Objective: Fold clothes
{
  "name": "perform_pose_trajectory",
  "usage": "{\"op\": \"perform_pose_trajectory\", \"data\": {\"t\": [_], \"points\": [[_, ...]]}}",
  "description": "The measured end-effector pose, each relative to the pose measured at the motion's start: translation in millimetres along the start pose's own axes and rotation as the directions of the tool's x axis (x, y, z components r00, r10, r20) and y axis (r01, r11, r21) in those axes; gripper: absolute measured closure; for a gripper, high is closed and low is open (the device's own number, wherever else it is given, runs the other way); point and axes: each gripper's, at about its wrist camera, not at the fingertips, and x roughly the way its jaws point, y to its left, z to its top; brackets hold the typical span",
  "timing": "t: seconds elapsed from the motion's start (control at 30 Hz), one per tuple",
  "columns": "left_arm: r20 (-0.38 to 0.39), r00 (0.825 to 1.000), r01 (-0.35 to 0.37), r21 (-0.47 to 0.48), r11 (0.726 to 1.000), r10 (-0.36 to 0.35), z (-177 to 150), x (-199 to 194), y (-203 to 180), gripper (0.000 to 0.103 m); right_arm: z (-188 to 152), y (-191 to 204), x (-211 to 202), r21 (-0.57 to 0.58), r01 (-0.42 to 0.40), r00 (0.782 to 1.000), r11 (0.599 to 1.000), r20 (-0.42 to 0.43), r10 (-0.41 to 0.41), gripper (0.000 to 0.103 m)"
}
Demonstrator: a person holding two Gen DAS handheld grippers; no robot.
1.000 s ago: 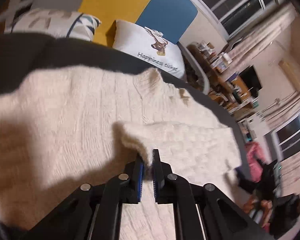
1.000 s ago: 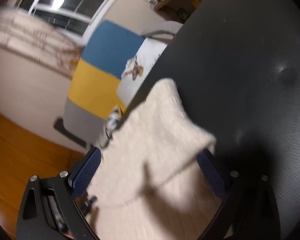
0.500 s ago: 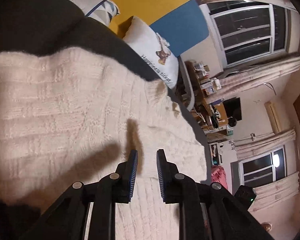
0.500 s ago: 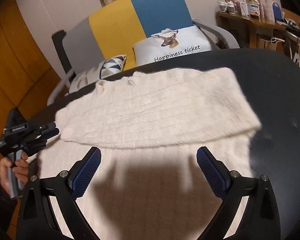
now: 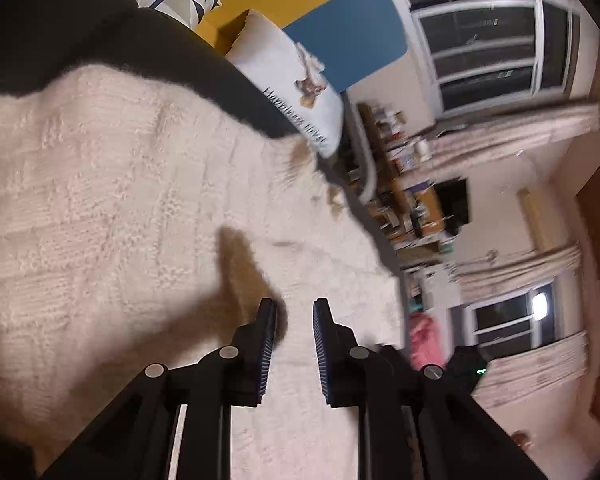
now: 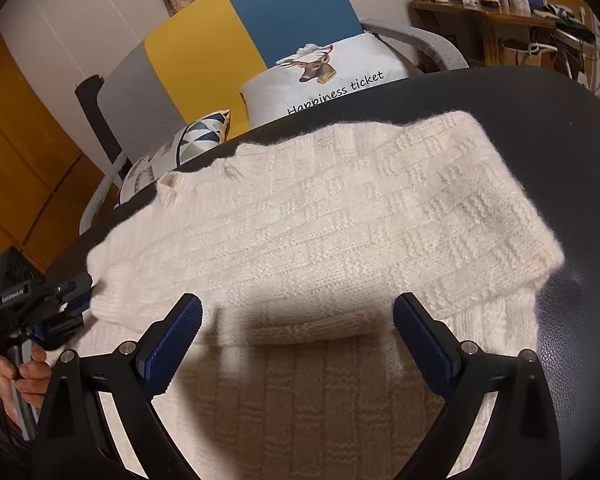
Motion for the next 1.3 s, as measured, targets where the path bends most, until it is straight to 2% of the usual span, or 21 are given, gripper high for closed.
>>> {"op": "perform_pose_trajectory", "data": {"t": [0.13, 0.17, 0.2, 0.27, 0.33, 0.43, 0.5, 0.53, 0.57, 0.63, 0.67, 0.7, 0.77, 0.87, 0.9, 0.93, 1.03, 1.1, 1.2, 1.3], "points": [[-0.031, 0.999, -0.043, 0.042, 0.998, 0.045, 4, 10, -5, 0.086, 0, 9, 2, -0.074, 0.036, 0.999, 0.997, -0.02, -0.038, 0.005], [-0.021, 0.999, -0.047, 0.083, 0.995, 0.049, 4, 10, -13, 0.094, 2, 12, 1, -0.091, 0.046, 0.999, 0.995, -0.023, -0.049, 0.005], [0.007, 0.999, -0.053, 0.132, 0.99, 0.053, 2, 6, -22, 0.102, 4, 15, -3, -0.107, 0.052, 0.998, 0.993, -0.012, -0.054, 0.005], [0.092, 0.994, -0.077, 0.241, 0.967, 0.056, -3, -5, -43, 0.1, 13, 21, -9, -0.143, 0.063, 0.998, 0.988, 0.018, -0.061, 0.005], [0.147, 0.988, -0.092, 0.274, 0.957, 0.053, -6, -15, -51, 0.101, 23, 28, -9, -0.209, 0.112, 0.994, 0.972, 0.036, -0.107, 0.005], [0.178, 0.975, -0.182, 0.31, 0.933, 0.131, -11, -16, -51, 0.101, 31, 33, 4, -0.28, 0.165, 0.986, 0.946, 0.023, -0.166, 0.005], [0.143, 0.968, -0.243, 0.313, 0.918, 0.207, -12, -5, -38, 0.101, 29, 30, 25, -0.323, 0.226, 0.968, 0.919, -0.033, -0.25, 0.005], [0.126, 0.96, -0.276, 0.319, 0.907, 0.248, -13, 2, -33, 0.1, 27, 27, 34, -0.323, 0.237, 0.962, 0.916, -0.05, -0.267, 0.005], [0.115, 0.962, -0.272, 0.307, 0.912, 0.248, -13, 4, -28, 0.1, 23, 22, 40, -0.31, 0.235, 0.963, 0.921, -0.058, -0.265, 0.002], [0.097, 0.976, -0.212, 0.245, 0.946, 0.194, -9, 1, -17, 0.095, 19, 18, 42, -0.292, 0.226, 0.968, 0.929, -0.043, -0.249, 0.001], [0.091, 0.985, -0.164, 0.194, 0.967, 0.149, -4, -2, -13, 0.088, 19, 17, 41, -0.291, 0.223, 0.969, 0.93, -0.04, -0.245, 0.001], [0.088, 0.991, -0.115, 0.142, 0.983, 0.103, 1, -6, -9, 0.087, 19, 17, 41, -0.294, 0.222, 0.969, 0.93, -0.042, -0.245, 0.001], [0.101, 0.993, -0.076, 0.105, 0.992, 0.066, 10, -10, -6, 0.086, 23, 20, 39, -0.305, 0.214, 0.97, 0.928, -0.046, -0.238, 0.001], [0.086, 0.99, -0.122, 0.141, 0.983, 0.111, 19, -2, -10, 0.088, 33, 31, 35, -0.343, 0.2, 0.975, 0.918, -0.026, -0.222, 0.001], [0.086, 0.987, -0.151, 0.158, 0.976, 0.138, 20, 1, -12, 0.097, 37, 35, 34, -0.359, 0.197, 0.976, 0.912, -0.018, -0.217, 0.001], [0.112, 0.984, -0.16, 0.178, 0.971, 0.141, 19, -1, -17, 0.102, 40, 39, 36, -0.375, 0.202, 0.975, 0.905, -0.012, -0.222, 0.001], [0.221, 0.969, -0.166, 0.239, 0.957, 0.113, 15, -13, -33, 0.1, 47, 44, 48, -0.394, 0.24, 0.965, 0.887, -0.002, -0.261, 0.001], [0.263, 0.956, -0.194, 0.245, 0.95, 0.127, 15, -18, -38, 0.101, 49, 40, 55, -0.376, 0.264, 0.959, 0.888, 0.002, -0.284, 0.001], [0.231, 0.94, -0.305, 0.249, 0.919, 0.25, 18, -1, -28, 0.101, 48, 29, 65, -0.33, 0.258, 0.961, 0.908, -0.014, -0.278, 0.0], [0.199, 0.942, -0.313, 0.216, 0.925, 0.272, 18, 7, -14, 0.097, 51, 22, 67, -0.287, 0.243, 0.965, 0.927, -0.021, -0.26, 0.0]]}}
